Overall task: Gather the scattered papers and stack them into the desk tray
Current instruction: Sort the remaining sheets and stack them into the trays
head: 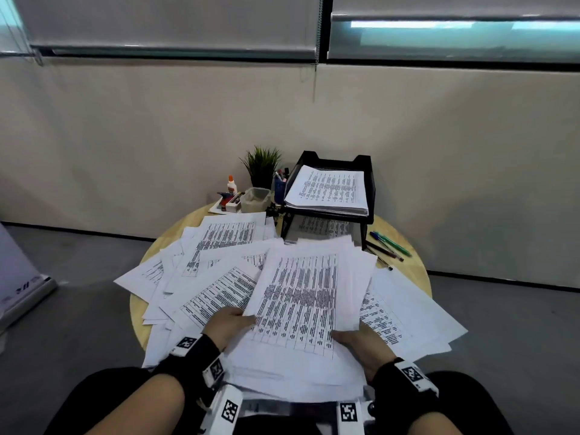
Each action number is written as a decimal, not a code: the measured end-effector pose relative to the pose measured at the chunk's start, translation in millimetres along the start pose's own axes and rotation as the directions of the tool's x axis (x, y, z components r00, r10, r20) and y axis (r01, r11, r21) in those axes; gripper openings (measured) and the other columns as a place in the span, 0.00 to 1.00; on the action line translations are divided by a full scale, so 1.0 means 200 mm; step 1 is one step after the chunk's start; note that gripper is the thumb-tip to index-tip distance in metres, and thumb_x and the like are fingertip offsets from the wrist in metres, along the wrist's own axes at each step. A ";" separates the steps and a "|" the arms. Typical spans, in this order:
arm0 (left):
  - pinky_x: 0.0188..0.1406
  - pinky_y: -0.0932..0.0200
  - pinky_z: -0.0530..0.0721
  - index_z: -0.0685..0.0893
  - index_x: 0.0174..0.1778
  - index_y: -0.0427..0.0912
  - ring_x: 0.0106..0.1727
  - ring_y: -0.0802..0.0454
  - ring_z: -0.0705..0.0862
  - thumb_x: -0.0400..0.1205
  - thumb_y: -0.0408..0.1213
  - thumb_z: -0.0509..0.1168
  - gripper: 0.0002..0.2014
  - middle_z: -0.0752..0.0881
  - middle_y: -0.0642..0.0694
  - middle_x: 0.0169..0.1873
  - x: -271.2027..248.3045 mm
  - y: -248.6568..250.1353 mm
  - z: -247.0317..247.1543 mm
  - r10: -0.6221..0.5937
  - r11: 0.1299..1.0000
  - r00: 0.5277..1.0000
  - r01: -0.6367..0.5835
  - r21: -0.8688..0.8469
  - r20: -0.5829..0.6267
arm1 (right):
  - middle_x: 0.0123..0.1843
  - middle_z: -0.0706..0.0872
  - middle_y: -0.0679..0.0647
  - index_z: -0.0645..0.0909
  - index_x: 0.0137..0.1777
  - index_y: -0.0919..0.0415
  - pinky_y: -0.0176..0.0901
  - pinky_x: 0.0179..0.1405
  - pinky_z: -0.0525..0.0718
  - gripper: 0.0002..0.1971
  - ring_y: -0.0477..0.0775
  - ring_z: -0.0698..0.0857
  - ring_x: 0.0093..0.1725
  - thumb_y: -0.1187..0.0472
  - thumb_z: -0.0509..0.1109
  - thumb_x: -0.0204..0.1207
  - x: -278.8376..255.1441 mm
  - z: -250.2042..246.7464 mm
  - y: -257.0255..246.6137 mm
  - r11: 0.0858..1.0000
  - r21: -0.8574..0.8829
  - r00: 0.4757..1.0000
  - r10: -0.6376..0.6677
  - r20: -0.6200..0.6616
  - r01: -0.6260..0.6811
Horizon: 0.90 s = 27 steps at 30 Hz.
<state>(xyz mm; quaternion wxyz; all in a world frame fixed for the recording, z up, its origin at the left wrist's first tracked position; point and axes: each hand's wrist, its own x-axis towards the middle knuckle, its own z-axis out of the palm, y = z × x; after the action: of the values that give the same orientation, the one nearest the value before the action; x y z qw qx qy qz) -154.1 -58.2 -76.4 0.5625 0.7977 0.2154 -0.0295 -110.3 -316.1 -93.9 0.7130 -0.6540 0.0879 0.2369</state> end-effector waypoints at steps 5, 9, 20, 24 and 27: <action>0.62 0.47 0.82 0.87 0.56 0.34 0.51 0.41 0.88 0.51 0.54 0.81 0.40 0.91 0.39 0.47 0.00 -0.02 -0.08 -0.096 0.965 0.968 0.148 -0.218 0.232 | 0.45 0.90 0.66 0.81 0.56 0.72 0.47 0.32 0.88 0.17 0.61 0.90 0.37 0.77 0.73 0.67 -0.07 0.01 -0.06 0.991 0.126 0.986 -0.067 0.155 0.047; 0.65 0.55 0.74 0.78 0.66 0.33 0.57 0.47 0.81 0.61 0.48 0.83 0.41 0.84 0.41 0.57 -0.01 -0.07 -0.08 -0.081 0.964 0.937 0.161 -0.212 0.341 | 0.47 0.91 0.62 0.83 0.56 0.68 0.37 0.34 0.85 0.12 0.53 0.89 0.37 0.75 0.70 0.73 -0.08 0.04 -0.03 0.987 -0.093 0.992 -0.126 0.016 0.127; 0.72 0.49 0.70 0.73 0.70 0.26 0.64 0.41 0.79 0.77 0.18 0.65 0.24 0.80 0.31 0.66 0.06 -0.32 -0.05 -0.101 0.904 0.978 0.166 -0.393 0.181 | 0.70 0.74 0.72 0.63 0.75 0.69 0.55 0.60 0.77 0.37 0.71 0.76 0.67 0.59 0.74 0.68 -0.02 -0.29 -0.06 0.939 -0.240 0.702 0.002 -0.712 -0.247; 0.76 0.40 0.67 0.71 0.72 0.26 0.70 0.35 0.76 0.78 0.17 0.62 0.25 0.79 0.30 0.66 0.06 -0.33 -0.04 -0.086 0.875 0.975 0.172 -0.452 0.203 | 0.53 0.84 0.70 0.68 0.64 0.69 0.47 0.32 0.76 0.36 0.65 0.82 0.42 0.59 0.72 0.54 0.10 -0.40 0.04 0.985 0.018 0.735 0.139 -0.664 -0.170; 0.76 0.40 0.66 0.70 0.74 0.27 0.71 0.36 0.75 0.78 0.18 0.63 0.26 0.78 0.32 0.68 0.06 -0.33 -0.04 -0.056 0.874 0.974 0.153 -0.461 0.218 | 0.42 0.79 0.64 0.70 0.60 0.68 0.43 0.27 0.74 0.37 0.61 0.78 0.35 0.57 0.71 0.46 0.22 -0.47 0.13 0.982 0.054 0.714 0.167 -0.680 -0.179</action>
<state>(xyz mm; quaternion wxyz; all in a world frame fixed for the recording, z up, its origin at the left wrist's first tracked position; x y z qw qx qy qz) -170.0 -30.1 -135.6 0.7568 0.6157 0.2022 -0.0854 -66.3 -397.1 -147.6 0.6006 -0.6895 0.4021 0.0469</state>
